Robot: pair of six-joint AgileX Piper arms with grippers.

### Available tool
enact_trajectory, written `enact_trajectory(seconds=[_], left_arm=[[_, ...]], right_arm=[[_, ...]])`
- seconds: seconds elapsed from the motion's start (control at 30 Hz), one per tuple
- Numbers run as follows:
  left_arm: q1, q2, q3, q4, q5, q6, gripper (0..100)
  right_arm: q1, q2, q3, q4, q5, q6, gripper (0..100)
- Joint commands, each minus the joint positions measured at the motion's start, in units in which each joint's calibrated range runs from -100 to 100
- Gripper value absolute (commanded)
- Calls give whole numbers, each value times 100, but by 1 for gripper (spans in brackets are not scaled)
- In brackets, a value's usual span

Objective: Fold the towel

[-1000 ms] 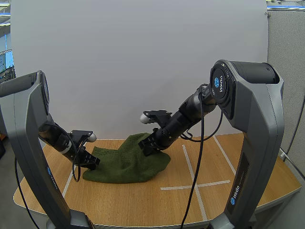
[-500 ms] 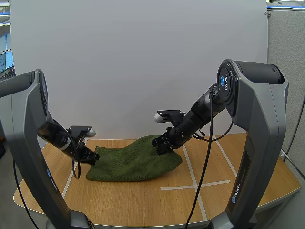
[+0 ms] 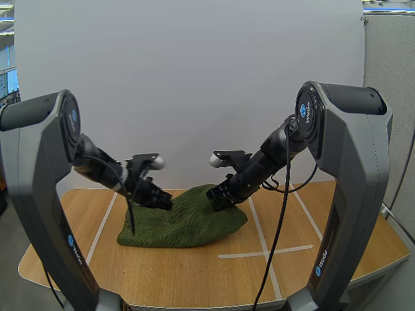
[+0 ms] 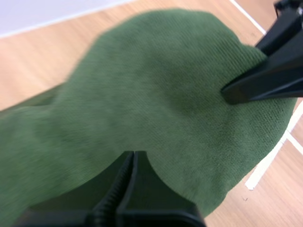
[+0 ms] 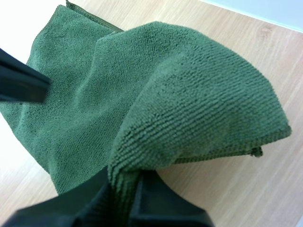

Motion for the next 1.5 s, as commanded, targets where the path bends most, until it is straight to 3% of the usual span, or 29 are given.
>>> enact_trajectory(seconds=[0.0, 0.63, 1.07, 1.2, 1.47], left_arm=[[-58, 224, -26, -62, -385, -37, 0], [-58, 1280, -26, -530, -683, 261, 0], [-58, 1294, -26, -530, -627, 261, 0], [-58, 1294, -26, -530, -547, 261, 0], [76, 603, -26, -335, -351, 261, 0]], right_arm=[[-23, -92, 9, -40, 99, -6, 0], [-14, -92, 9, 336, 589, -17, 0], [503, -92, -4, 874, 548, -37, 0], [508, -92, -4, 965, 404, -37, 0], [508, -92, -4, 1036, 372, -150, 0]])
